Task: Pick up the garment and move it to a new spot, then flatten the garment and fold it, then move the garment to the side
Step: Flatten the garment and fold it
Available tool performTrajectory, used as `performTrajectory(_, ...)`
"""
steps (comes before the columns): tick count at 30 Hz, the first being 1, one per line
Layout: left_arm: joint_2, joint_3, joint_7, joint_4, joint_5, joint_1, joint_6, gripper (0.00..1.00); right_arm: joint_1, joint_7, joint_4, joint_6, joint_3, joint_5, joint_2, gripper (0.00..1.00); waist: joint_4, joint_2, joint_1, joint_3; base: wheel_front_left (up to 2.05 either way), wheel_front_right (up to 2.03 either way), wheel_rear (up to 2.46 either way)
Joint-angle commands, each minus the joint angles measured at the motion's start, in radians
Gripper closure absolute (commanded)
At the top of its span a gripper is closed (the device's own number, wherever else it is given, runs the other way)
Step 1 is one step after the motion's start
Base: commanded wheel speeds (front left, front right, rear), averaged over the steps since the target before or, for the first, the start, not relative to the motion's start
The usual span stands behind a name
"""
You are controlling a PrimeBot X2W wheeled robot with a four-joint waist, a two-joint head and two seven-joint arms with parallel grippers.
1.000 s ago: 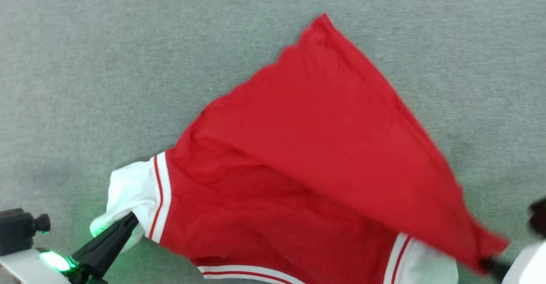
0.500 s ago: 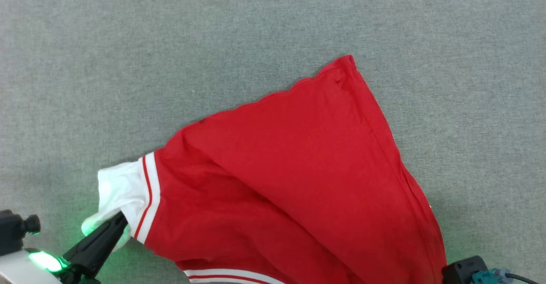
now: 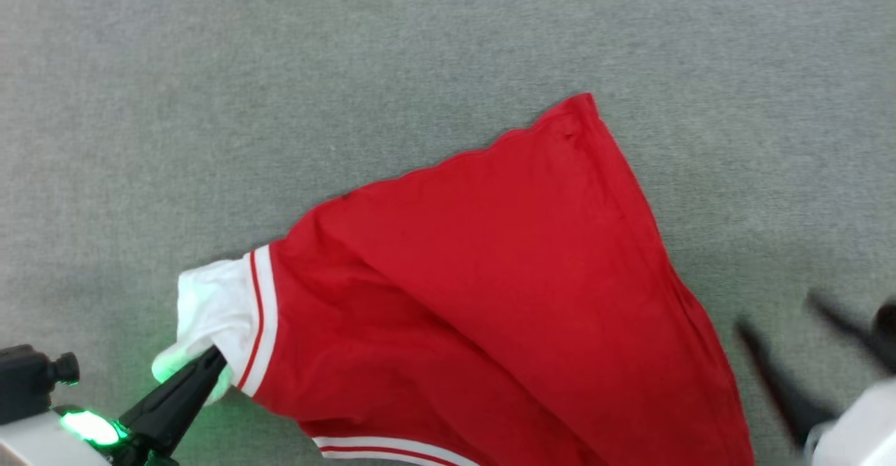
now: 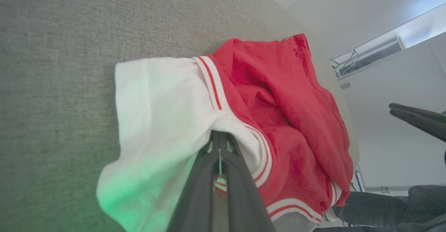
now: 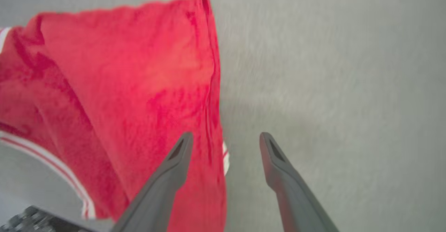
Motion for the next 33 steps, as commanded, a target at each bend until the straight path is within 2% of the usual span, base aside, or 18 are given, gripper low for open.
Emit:
performTrajectory(1, -0.008, -0.007, 0.001, -0.004, 0.010, -0.015, 0.002, 1.00, -0.100, 0.014, 0.003, -0.001, 0.004, -0.014, -0.027, 0.00, 0.016, 0.0000, 0.0000, 0.012, 0.00, 0.00, 0.00)
performTrajectory(4, -0.010, -0.021, 0.001, -0.005, 0.010, -0.036, 0.002, 1.00, -0.309, -0.002, 0.102, -0.001, 0.039, -0.037, -0.044, 0.00, 0.032, 0.0000, 0.0000, 0.026, 0.00, 0.00, 0.00)
performTrajectory(5, -0.010, -0.021, 0.001, -0.005, 0.010, -0.036, 0.002, 1.00, -0.309, -0.002, 0.102, -0.001, 0.039, -0.037, -0.044, 0.00, 0.032, 0.0000, 0.0000, 0.026, 0.00, 0.00, 0.00)
performTrajectory(8, -0.014, -0.046, 0.001, -0.006, 0.010, -0.063, 0.002, 1.00, -0.476, -0.044, 0.262, -0.001, 0.102, -0.082, -0.029, 0.00, 0.052, 0.0000, 0.0000, 0.041, 0.00, 0.00, 0.00)
performTrajectory(12, -0.025, -0.084, 0.001, -0.005, 0.008, -0.112, 0.002, 1.00, -0.606, -0.090, 0.477, -0.001, 0.144, -0.117, 0.003, 0.00, 0.086, 0.0000, 0.0000, 0.060, 0.00, 0.00, 0.00)
performTrajectory(18, -0.045, -0.141, 0.001, 0.008, 0.002, -0.188, 0.002, 1.00, -0.677, -0.096, 0.713, -0.001, 0.148, -0.166, -0.006, 0.00, 0.130, 0.0000, 0.0000, 0.092, 0.00, 0.00, 0.00)
performTrajectory(25, -0.057, -0.170, 0.001, 0.023, -0.004, -0.226, 0.002, 1.00, -0.642, -0.055, 0.798, -0.001, 0.147, -0.170, -0.014, 0.00, 0.141, 0.0000, 0.0000, 0.103, 0.00, 0.00, 0.00)
performTrajectory(26, -0.057, -0.170, 0.001, 0.028, -0.008, -0.228, 0.002, 1.00, -0.633, -0.049, 0.803, -0.001, 0.148, -0.168, -0.012, 0.51, 0.140, 0.0000, 0.0000, 0.103, 0.00, 0.00, 0.00)
performTrajectory(27, -0.058, -0.170, 0.001, 0.031, -0.010, -0.229, 0.002, 1.00, -0.628, -0.052, 0.803, -0.001, 0.144, -0.165, -0.009, 0.84, 0.139, 0.0000, 0.0000, 0.103, 0.00, 0.00, 0.00)
performTrajectory(28, -0.063, -0.167, 0.001, 0.030, -0.019, -0.230, 0.002, 1.00, -0.626, -0.060, 0.802, -0.001, 0.138, -0.162, -0.003, 1.00, 0.137, 0.0000, 0.0000, 0.102, 0.00, 0.00, 0.00)
performTrajectory(33, -0.056, -0.133, 0.001, 0.026, -0.067, -0.227, 0.002, 1.00, -0.648, -0.131, 0.793, -0.001, 0.102, -0.148, 0.023, 1.00, 0.122, 0.0000, 0.0000, 0.088, 0.00, 0.00, 0.00)
